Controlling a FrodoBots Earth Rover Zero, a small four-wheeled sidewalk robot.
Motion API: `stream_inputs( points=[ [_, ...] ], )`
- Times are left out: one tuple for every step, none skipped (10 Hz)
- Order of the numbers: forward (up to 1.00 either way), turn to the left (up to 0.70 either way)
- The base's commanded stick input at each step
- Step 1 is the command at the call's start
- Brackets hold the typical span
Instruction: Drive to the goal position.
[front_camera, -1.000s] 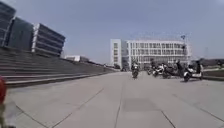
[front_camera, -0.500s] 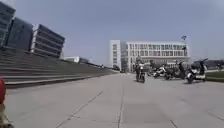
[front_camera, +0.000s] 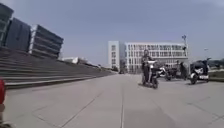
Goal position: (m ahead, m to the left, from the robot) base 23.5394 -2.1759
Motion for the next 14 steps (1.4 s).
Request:
stream_inputs(
  points=[
    [0.7, 0.0],
    [0.7, 0.0],
    [0.7, 0.0],
    [0.7, 0.0],
    [0.7, 0.0],
    [0.7, 0.0],
    [0.7, 0.0],
    [0.7, 0.0],
    [0.7, 0.0],
    [0.7, 0.0],
    [0.7, 0.0],
    [0.7, 0.0],
    [0.7, 0.0],
    [0.7, 0.0]
  ],
)
